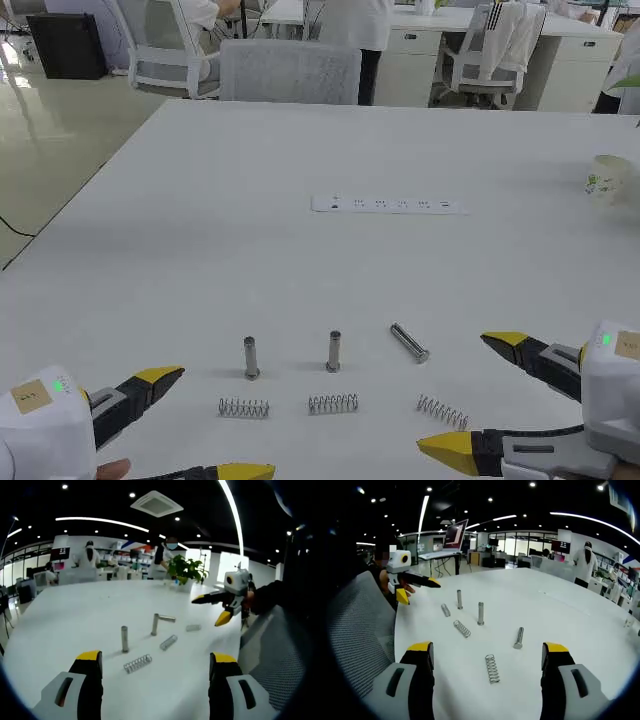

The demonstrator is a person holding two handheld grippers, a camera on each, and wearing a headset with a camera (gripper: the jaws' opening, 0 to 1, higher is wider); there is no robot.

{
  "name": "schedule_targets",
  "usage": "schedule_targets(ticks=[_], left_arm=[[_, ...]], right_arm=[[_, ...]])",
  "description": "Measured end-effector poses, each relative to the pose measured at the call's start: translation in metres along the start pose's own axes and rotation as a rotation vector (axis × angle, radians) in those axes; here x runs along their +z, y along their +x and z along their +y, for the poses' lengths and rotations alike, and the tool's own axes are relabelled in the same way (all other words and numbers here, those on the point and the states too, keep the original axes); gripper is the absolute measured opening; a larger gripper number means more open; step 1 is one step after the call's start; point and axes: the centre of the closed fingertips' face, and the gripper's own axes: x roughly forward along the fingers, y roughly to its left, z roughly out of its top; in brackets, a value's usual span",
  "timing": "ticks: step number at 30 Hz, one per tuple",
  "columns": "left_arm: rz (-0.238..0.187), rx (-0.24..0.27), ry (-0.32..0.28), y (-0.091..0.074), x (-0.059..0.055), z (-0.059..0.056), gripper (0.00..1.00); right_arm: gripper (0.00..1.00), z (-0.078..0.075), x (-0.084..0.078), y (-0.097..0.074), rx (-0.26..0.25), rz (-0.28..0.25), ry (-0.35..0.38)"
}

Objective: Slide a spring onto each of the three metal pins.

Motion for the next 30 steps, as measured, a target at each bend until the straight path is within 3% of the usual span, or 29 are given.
schedule_targets(ticks=[30], left_arm=[[0.000,0.003,-0.006,-0.0001,-0.0013,0.0006,0.85]], right_arm=[[0.88,0.0006,-0.0028,0.0008,0.002,0.010,0.006]])
